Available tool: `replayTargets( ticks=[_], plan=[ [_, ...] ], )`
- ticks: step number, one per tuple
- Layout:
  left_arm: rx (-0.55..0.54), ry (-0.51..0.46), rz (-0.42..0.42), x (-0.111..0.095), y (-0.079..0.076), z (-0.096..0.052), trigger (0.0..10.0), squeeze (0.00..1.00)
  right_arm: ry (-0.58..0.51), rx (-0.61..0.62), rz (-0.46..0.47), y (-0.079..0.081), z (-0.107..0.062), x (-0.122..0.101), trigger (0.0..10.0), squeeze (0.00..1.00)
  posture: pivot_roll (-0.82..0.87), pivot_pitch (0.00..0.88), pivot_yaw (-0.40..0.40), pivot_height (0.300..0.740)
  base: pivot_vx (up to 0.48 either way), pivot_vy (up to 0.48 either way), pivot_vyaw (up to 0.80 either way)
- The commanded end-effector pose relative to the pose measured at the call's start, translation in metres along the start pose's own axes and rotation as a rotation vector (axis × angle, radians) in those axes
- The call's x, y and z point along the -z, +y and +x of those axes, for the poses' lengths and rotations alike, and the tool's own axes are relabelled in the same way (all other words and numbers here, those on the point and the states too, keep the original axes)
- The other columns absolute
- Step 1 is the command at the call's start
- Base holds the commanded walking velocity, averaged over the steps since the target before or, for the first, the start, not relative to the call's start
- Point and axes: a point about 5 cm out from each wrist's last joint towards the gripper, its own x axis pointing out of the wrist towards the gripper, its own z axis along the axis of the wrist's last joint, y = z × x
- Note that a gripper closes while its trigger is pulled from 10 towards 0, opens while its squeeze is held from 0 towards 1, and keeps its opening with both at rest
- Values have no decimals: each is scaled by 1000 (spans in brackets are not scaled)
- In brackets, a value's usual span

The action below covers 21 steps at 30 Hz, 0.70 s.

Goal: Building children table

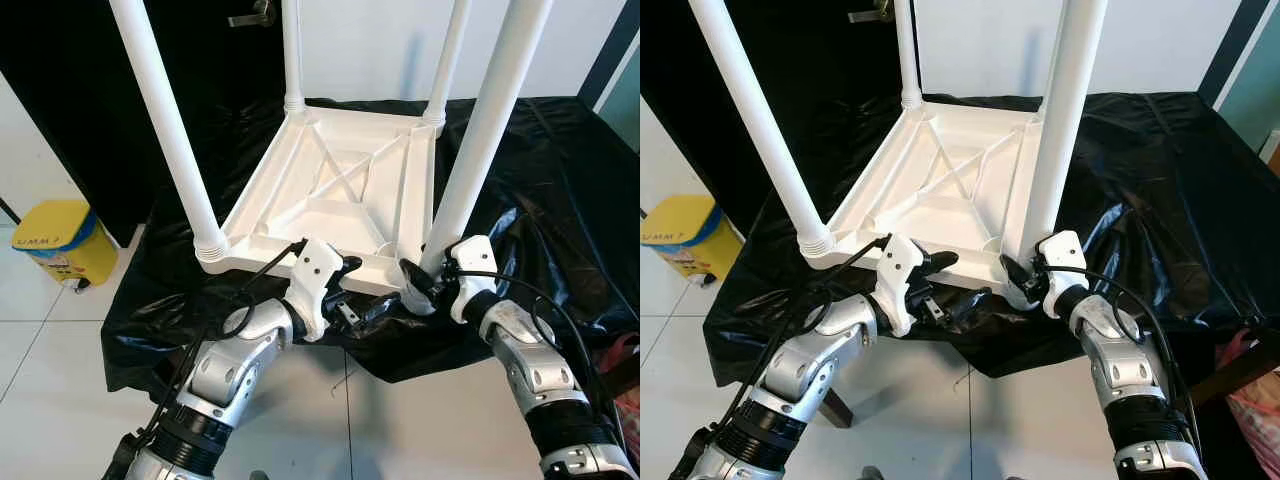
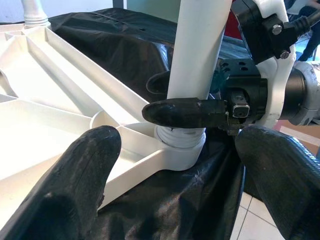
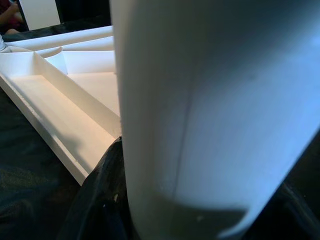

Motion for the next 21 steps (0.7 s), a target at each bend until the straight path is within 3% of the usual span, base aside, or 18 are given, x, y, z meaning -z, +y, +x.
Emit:
replayTargets(
  ticks=[1, 2, 11, 21],
  plan=[
    [0, 0, -4, 0, -1, -2, 10000, 0, 46, -17, -8, 4, 0, 9, 5608, 0, -17, 0, -12, 740, 0, 0, 0],
    [2, 0, -5, 0, -1, -1, 10000, 0, 48, -10, -3, 4, 1, 9, 10000, 0, -21, 0, -8, 740, 0, 0, 0],
    [9, 6, -4, 1, -1, -2, 10000, 0, 86, 107, 9, 6, 1, 19, 10000, 0, -28, 0, 0, 740, 0, 0, 0],
    [13, 12, -6, 1, -1, -3, 10000, 0, 85, 261, 39, 20, 5, 22, 10000, 0, -26, 0, 7, 740, 0, 0, 0]
  ],
)
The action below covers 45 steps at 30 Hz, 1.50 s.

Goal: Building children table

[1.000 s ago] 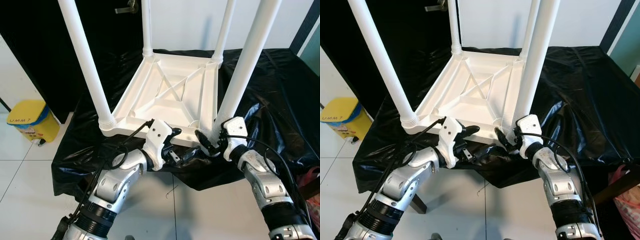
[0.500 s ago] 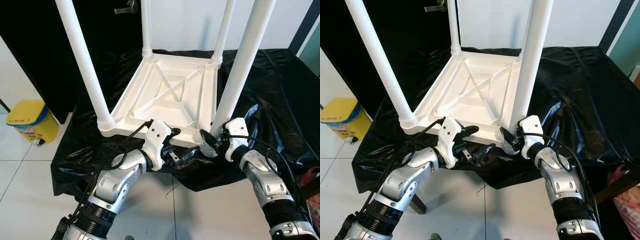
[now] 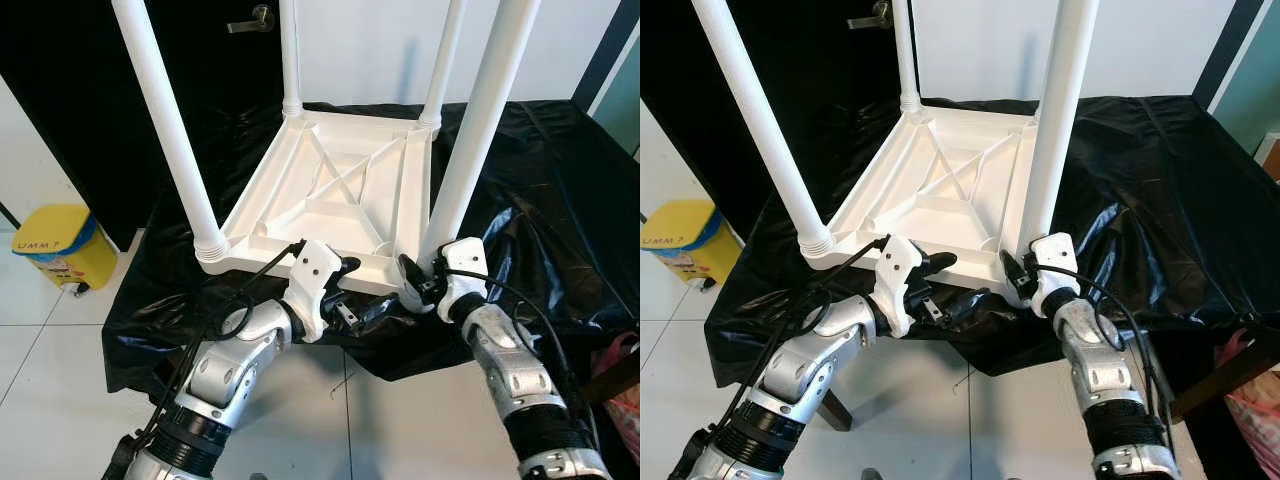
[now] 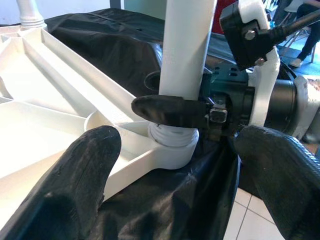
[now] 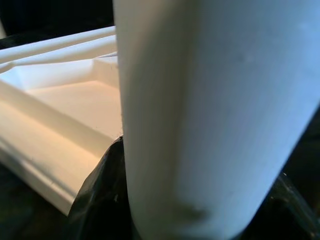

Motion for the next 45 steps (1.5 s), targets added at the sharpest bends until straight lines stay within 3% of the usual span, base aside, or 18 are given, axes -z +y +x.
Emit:
replayTargets(
  ticks=[1, 8, 12, 24, 25, 26, 27, 38, 39, 40, 41, 45],
  plan=[
    [15, 4, -3, 0, -1, -1, 10000, 0, 93, 36, -24, 3, -6, 18, 10000, 0, -26, 0, 7, 740, 0, 0, 0],
    [9, 4, -1, -1, -1, -3, 10000, 0, 98, 199, 19, 19, -4, 20, 10000, 0, -13, 0, 1, 740, 0, 0, 0],
    [8, 4, -2, -1, -1, -3, 10000, 0, 98, 209, 29, 29, -3, 19, 10000, 0, -11, 0, 1, 740, 0, 0, 0],
    [10, 6, 2, -1, 0, -4, 10000, 0, 92, 220, 34, 35, -2, 15, 10000, 0, -9, 0, -1, 740, 0, 0, 0],
    [9, 9, 3, -1, 1, -5, 10000, 0, 79, 211, 36, 36, -2, 13, 10000, 627, -9, 0, 0, 740, 0, 0, 0],
    [8, 11, 4, 0, 1, -6, 10000, 0, 70, 206, 38, 36, -2, 12, 10000, 627, -9, 0, 0, 740, 0, 0, 0],
    [7, 13, 5, 0, 2, -7, 10000, 0, 55, 191, 42, 37, -2, 9, 10000, 1000, -9, 0, -1, 740, 0, 0, 0],
    [6, 16, 8, 0, 2, -7, 10000, 0, -9, 48, 42, 30, -11, 2, 10000, 1000, -11, 0, -5, 740, 0, 0, 0],
    [6, 15, 9, 0, 3, -7, 10000, 0, -12, 20, 36, 26, -13, 2, 10000, 824, -11, 0, -5, 740, 0, 0, 0],
    [6, 15, 9, 0, 3, -7, 10000, 0, -12, 20, 36, 26, -13, 2, 10000, 824, -11, 0, -5, 740, 0, 0, 0],
    [6, 13, 12, -1, 4, -6, 10000, 0, -16, -50, 21, 16, -16, 2, 10000, 0, -16, 0, -3, 740, 0, 0, 0],
    [7, 12, 15, -1, 5, -6, 10000, 0, -16, -137, 1, 6, -15, -1, 10000, 0, -21, 0, 4, 740, 0, 0, 0]
  ],
)
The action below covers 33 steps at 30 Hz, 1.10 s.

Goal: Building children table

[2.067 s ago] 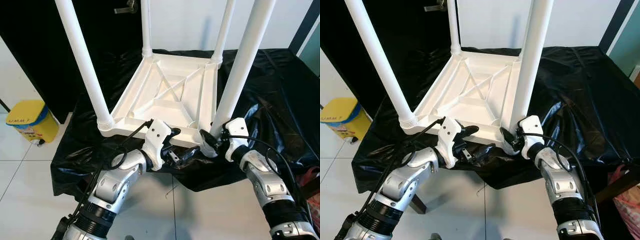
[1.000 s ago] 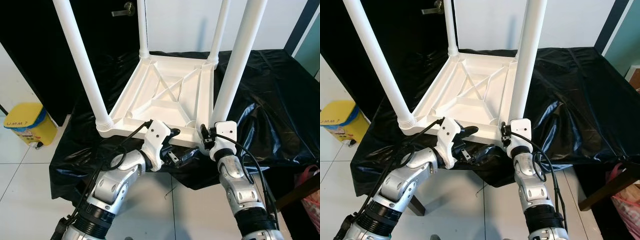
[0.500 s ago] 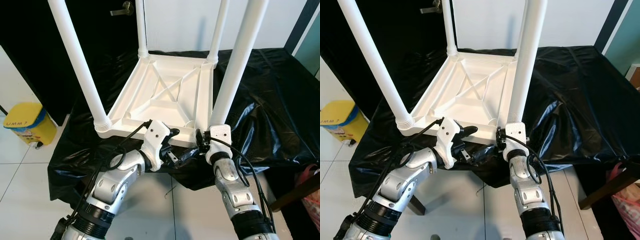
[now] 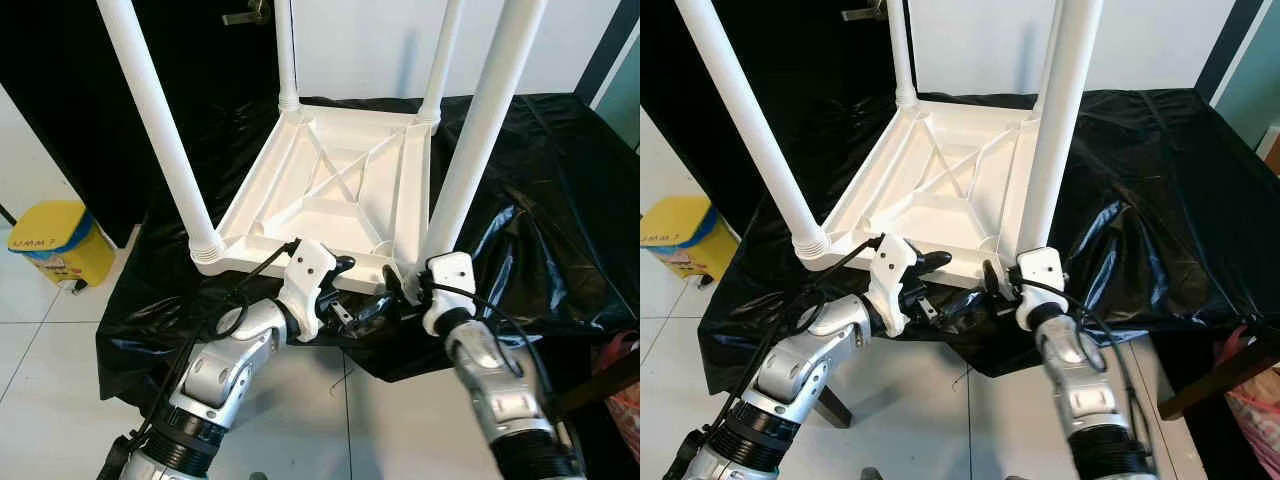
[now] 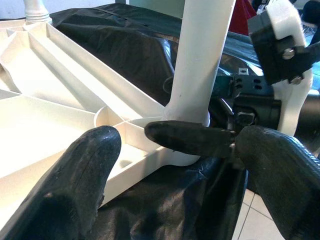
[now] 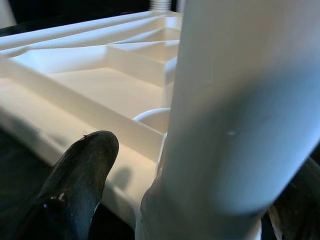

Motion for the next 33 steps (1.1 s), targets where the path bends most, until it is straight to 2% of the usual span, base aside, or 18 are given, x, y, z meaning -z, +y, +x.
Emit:
replayTargets(
  ticks=[1, 5, 9, 16, 17, 18, 19, 27, 28, 30, 31, 33],
  plan=[
    [25, 1, 3, 0, 1, 0, 10000, 0, -11, -79, 4, -4, 2, -3, 10000, 0, -22, 0, 4, 740, 0, 0, 0],
    [30, 0, 6, -1, 1, 1, 10000, 0, -6, -148, -31, -14, 6, -7, 10000, 0, -24, 0, 8, 740, 0, 0, 0],
    [31, -2, 10, -2, 3, 2, 10000, 0, 19, -209, -52, -18, 11, -7, 10000, 0, -22, 0, 8, 740, 0, 0, 0],
    [30, -5, 18, -4, 4, 2, 10000, 0, 61, -268, -65, -15, 20, 0, 10000, 0, -13, 0, 5, 740, 0, 0, 0],
    [29, -6, 19, -4, 5, 2, 10000, 0, 68, -288, -73, -11, 22, 2, 4118, 0, -11, 0, 5, 740, 0, 0, 0],
    [29, -6, 19, -4, 5, 2, 10000, 0, 68, -288, -73, -11, 22, 2, 4118, 0, -11, 0, 5, 740, 0, 0, 0],
    [27, -7, 19, -4, 5, 2, 10000, 0, 71, -299, -83, -9, 22, 3, 0, 0, -9, 0, 5, 740, 0, 0, 0],
    [19, -14, 16, -5, 5, 2, 10000, 0, 75, -309, -88, -10, 24, 7, 0, 0, -7, 0, -1, 740, 0, 0, 0],
    [19, -16, 15, -5, 5, 2, 10000, 0, 75, -293, -84, -12, 24, 7, 8157, 0, -8, 0, -2, 740, 0, 0, 0],
    [19, -18, 15, -6, 5, 3, 10000, 0, 75, -282, -82, -13, 24, 7, 8157, 0, -8, 0, -2, 740, 0, 0, 0],
    [19, -19, 14, -6, 5, 3, 10000, 0, 75, -267, -78, -14, 24, 8, 10000, 0, -10, 0, -3, 740, 0, 0, 0],
    [19, -20, 14, -6, 5, 3, 10000, 0, 74, -254, -72, -15, 24, 8, 10000, 0, -10, 0, -3, 740, 0, 0, 0]
  ],
)
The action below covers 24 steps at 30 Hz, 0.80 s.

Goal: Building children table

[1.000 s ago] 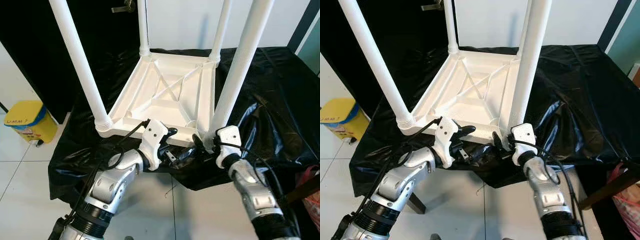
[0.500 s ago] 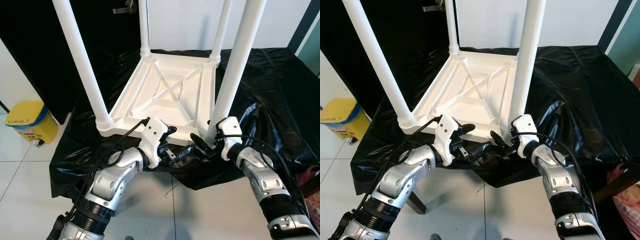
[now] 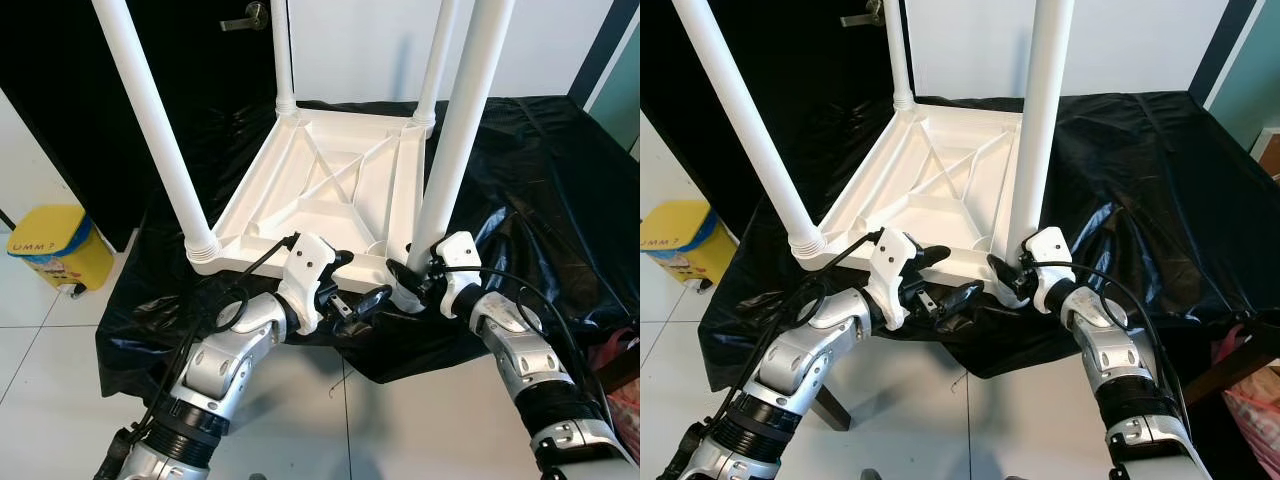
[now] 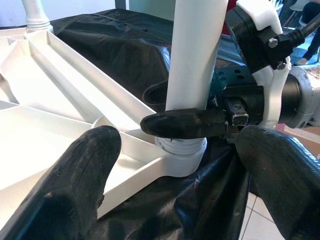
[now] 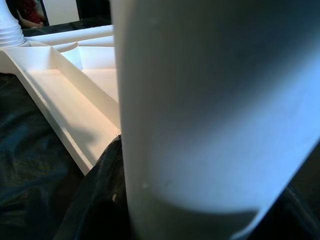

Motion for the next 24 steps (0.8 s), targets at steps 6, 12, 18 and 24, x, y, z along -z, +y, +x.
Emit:
replayTargets(
  ticks=[6, 12, 18, 24],
  plan=[
    [33, -10, 2, -1, -2, -1, 10000, 0, 60, 108, -5, 5, -1, 15, 10000, 0, -11, 0, -2, 740, 0, 0, 0],
    [36, -9, -1, -1, -3, -2, 10000, 0, 44, 219, 29, 15, 3, 18, 10000, 0, -13, 0, 0, 740, 0, 0, 0],
    [39, -7, -7, 1, -4, -2, 10000, 0, 27, 294, 81, 27, 5, 19, 10000, 0, -14, 0, -1, 740, 0, 0, 0],
    [42, -6, -12, 2, -6, -2, 10000, 0, 40, 463, 117, 32, 4, 22, 10000, 0, -11, 0, -4, 740, 0, 0, 0]
  ],
)
